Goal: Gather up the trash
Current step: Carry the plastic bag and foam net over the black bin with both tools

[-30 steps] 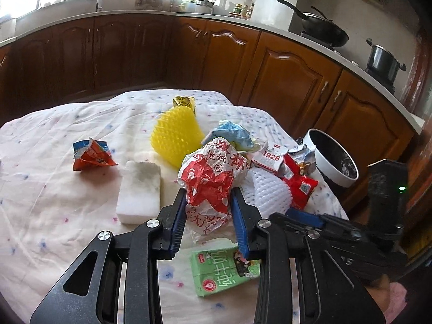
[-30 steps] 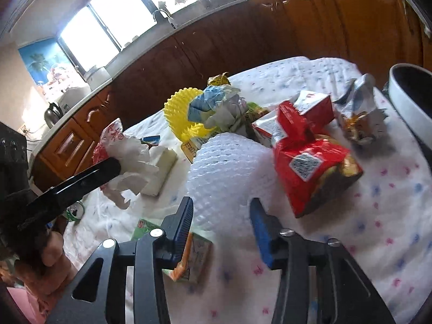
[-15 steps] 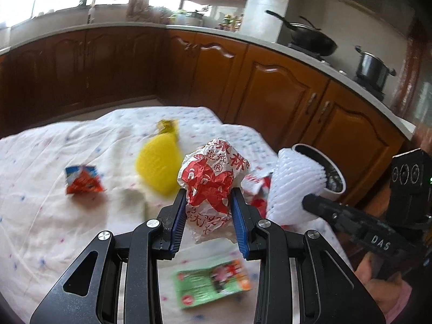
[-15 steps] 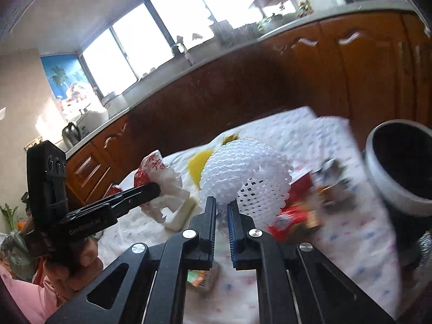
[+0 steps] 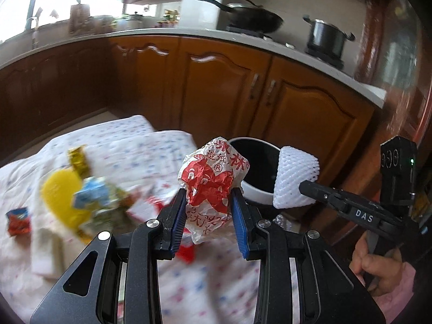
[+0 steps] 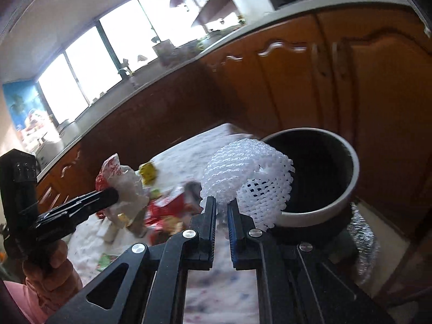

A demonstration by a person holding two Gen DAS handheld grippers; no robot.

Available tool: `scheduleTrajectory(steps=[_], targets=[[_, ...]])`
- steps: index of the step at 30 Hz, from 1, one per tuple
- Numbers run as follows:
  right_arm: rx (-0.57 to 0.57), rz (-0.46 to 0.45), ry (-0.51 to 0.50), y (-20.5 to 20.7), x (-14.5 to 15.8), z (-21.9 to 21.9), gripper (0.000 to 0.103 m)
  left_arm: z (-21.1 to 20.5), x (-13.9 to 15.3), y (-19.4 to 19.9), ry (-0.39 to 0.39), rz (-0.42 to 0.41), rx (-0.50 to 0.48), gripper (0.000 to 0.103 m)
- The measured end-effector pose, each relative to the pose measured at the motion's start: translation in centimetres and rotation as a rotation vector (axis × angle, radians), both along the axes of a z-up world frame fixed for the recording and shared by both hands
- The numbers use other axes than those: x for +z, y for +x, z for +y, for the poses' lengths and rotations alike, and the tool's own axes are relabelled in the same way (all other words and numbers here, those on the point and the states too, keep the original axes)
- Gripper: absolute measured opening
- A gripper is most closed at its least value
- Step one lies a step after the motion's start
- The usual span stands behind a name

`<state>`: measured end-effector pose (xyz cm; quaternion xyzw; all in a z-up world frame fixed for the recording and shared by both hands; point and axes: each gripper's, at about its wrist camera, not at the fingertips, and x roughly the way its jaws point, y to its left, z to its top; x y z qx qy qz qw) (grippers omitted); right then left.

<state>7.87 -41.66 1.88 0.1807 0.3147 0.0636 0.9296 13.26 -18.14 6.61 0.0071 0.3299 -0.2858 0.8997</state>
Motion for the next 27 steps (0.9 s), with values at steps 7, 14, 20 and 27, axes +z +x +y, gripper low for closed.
scheduleTrajectory(steps=[7,14,20,27], targets=[[-0.038,0.043,-0.025,1.4,-1.2,-3.3,0.009,-6.0,-1.1,1.6,0.046,0.041,-0.067,0.031],[-0.037,0.061,-0.046,3.2,-1.4,-5.7,0.008,-10.2,-2.1,4.8,0.073,0.112,-0.096,0.031],[-0.019,0.121,-0.052,5.3,-2.3,-6.9,0.009,-13.3,-2.6,7.1,0.107,0.141,-0.101,0.031],[0.003,0.192,-0.057,7.1,-3.5,-7.8,0.009,-16.1,-4.2,9.8,0.177,0.18,-0.102,0.031]])
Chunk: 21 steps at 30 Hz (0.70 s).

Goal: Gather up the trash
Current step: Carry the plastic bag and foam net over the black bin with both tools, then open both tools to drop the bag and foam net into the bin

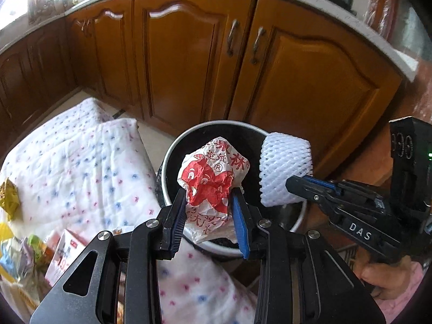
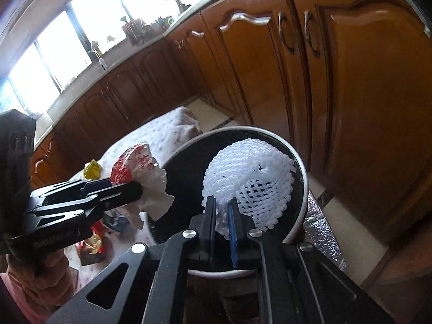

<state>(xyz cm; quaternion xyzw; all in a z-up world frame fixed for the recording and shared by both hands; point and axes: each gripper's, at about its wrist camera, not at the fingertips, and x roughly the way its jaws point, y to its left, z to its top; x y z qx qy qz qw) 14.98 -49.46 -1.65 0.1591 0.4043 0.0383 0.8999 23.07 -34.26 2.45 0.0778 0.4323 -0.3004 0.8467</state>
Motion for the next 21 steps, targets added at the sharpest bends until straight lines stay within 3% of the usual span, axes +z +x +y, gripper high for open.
scheduleTrajectory(steps=[3,8,10,12,21], targets=[[0.008,0.02,-0.009,0.5,-0.3,-0.3,0.009,-0.9,-0.6,0.8,0.016,0.027,-0.011,0.032],[0.013,0.037,0.004,0.8,-0.3,-0.9,0.019,-2.1,-1.4,1.7,0.043,0.048,-0.017,0.038],[0.005,0.032,0.0,0.5,-0.2,-1.1,0.031,-2.2,-1.4,1.8,0.043,0.05,-0.017,0.044],[0.003,0.023,0.02,0.1,-0.1,-1.4,0.037,-2.0,-1.2,1.7,0.038,0.059,-0.009,0.056],[-0.022,-0.025,0.04,-0.7,1.2,-0.9,0.044,0.1,1.1,0.3,-0.018,0.013,0.013,0.062]])
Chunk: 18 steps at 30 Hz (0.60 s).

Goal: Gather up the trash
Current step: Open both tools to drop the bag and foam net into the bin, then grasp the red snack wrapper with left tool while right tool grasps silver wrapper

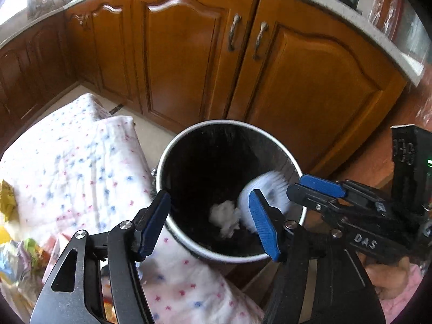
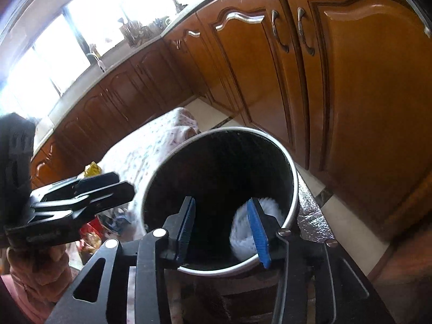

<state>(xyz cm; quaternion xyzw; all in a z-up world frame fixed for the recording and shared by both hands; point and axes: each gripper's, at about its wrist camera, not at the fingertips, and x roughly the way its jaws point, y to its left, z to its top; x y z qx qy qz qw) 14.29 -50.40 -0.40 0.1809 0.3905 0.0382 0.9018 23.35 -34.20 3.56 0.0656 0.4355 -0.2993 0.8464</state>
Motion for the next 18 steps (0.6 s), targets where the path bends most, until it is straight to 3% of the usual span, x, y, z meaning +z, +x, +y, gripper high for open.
scheduleTrajectory(steps=[5,10,18], targets=[[-0.007,-0.053,0.021,-1.3,1.0,1.6,0.05,4.4,1.3,-2.2,-0.06,-0.017,0.044,0.064],[-0.012,-0.096,0.021,-3.5,1.1,4.3,0.079,9.1,1.5,-4.4,-0.111,-0.027,0.108,0.065],[-0.032,-0.129,0.029,-6.4,0.2,8.5,0.082,16.2,1.0,-7.2,-0.119,-0.075,0.218,0.065]])
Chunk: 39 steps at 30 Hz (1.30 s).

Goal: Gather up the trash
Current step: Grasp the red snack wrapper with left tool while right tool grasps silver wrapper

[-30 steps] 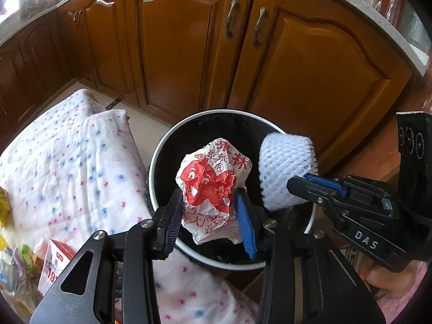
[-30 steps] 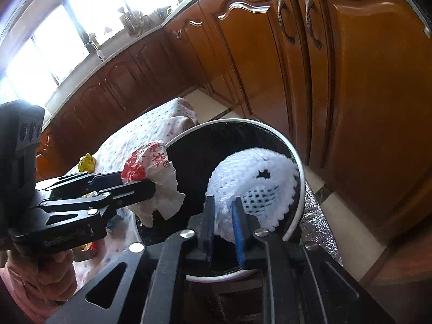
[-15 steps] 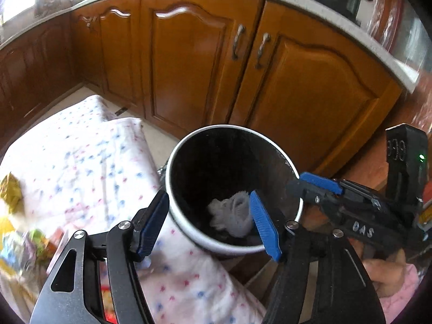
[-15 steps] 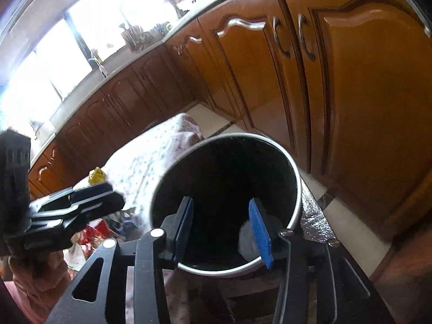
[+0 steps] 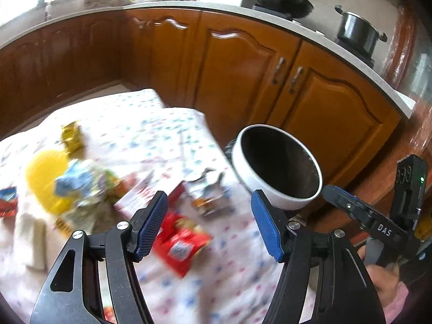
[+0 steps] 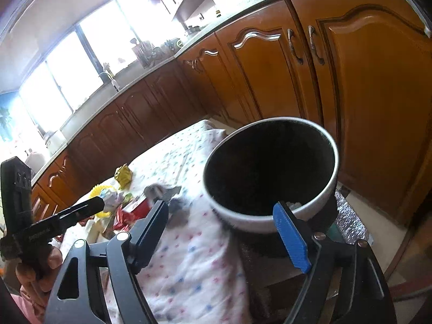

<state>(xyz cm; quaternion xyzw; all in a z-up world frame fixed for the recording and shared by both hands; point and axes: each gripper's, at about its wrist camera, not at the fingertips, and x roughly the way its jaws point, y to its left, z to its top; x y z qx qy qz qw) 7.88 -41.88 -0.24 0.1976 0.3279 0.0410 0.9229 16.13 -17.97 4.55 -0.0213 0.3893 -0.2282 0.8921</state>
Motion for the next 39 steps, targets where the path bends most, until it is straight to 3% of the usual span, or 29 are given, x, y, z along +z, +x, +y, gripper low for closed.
scheduleTrajectory(steps=[11,19,28,30,35,39], targets=[[0.063,0.004,-0.009,0.5,-0.8,5.1,0.082,5.8,-2.3,-1.2,0.004,0.023,0.093,0.066],[0.11,0.014,-0.02,2.1,-1.0,7.6,0.082,9.4,-2.1,-0.1,-0.023,0.03,0.159,0.066],[0.159,0.03,-0.004,5.1,-1.7,8.1,0.08,7.8,-2.9,0.3,-0.059,0.114,0.084,0.066],[0.178,0.049,0.01,6.4,-2.2,8.2,0.07,6.7,-3.5,0.2,-0.062,0.139,0.059,0.066],[0.215,0.098,0.048,9.4,-3.6,8.1,0.06,4.0,-4.7,0.4,-0.035,0.165,0.027,0.067],[0.234,0.129,0.054,10.7,-4.5,8.2,0.009,2.8,-5.5,1.5,-0.03,0.19,0.044,0.069]])
